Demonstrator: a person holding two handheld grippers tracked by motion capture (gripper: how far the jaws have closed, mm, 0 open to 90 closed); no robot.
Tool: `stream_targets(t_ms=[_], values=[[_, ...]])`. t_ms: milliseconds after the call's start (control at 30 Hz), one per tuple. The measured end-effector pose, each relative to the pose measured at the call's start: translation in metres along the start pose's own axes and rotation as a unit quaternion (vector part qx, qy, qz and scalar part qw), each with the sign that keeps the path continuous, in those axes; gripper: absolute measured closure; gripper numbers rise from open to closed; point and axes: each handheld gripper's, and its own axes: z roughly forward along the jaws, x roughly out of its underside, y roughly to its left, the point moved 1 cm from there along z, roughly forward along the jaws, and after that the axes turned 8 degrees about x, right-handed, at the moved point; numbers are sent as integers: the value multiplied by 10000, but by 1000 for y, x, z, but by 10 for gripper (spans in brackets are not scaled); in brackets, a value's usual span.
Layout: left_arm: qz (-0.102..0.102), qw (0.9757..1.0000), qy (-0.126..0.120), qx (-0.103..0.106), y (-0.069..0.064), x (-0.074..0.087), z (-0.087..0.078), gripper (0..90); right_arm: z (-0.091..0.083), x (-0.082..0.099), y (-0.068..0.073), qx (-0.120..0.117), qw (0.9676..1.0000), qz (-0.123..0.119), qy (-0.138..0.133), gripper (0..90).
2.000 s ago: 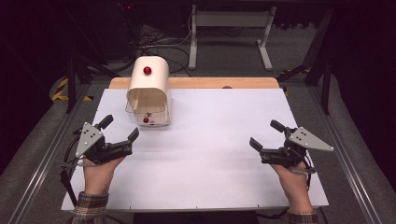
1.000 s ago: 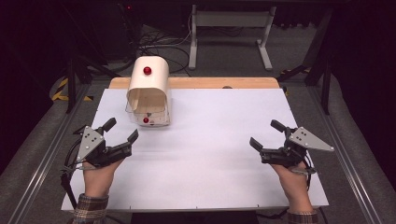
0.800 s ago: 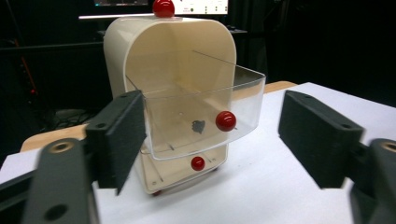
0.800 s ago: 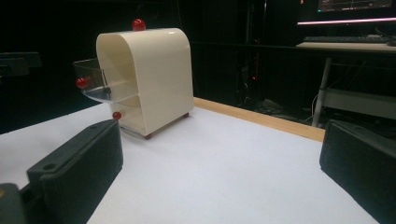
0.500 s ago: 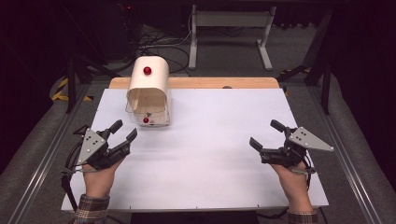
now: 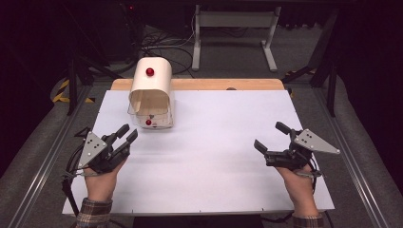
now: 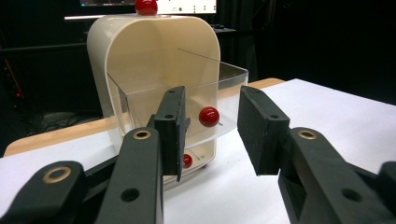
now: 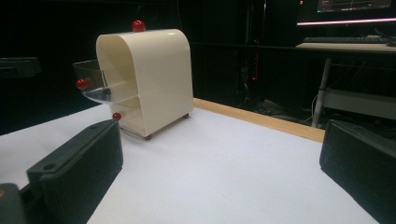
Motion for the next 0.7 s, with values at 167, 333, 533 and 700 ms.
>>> stream_targets(t_ms=[167, 333, 533, 700], values=[[-29, 10000, -17, -11, 0, 0, 0, 658, 0, 0, 0, 1, 10000, -3, 2, 1], [-83, 10000, -28, 5, -1, 0, 0, 709, 0, -1, 0, -8, 10000, -7, -6, 1], [-70, 10000, -32, 26, -3, 2, 2, 771, -1, -1, 0, -7, 10000, -3, -25, 1], [-42, 10000, -18, 9, -4, 3, 3, 818, -1, -2, -1, 6, 10000, 9, -37, 1]])
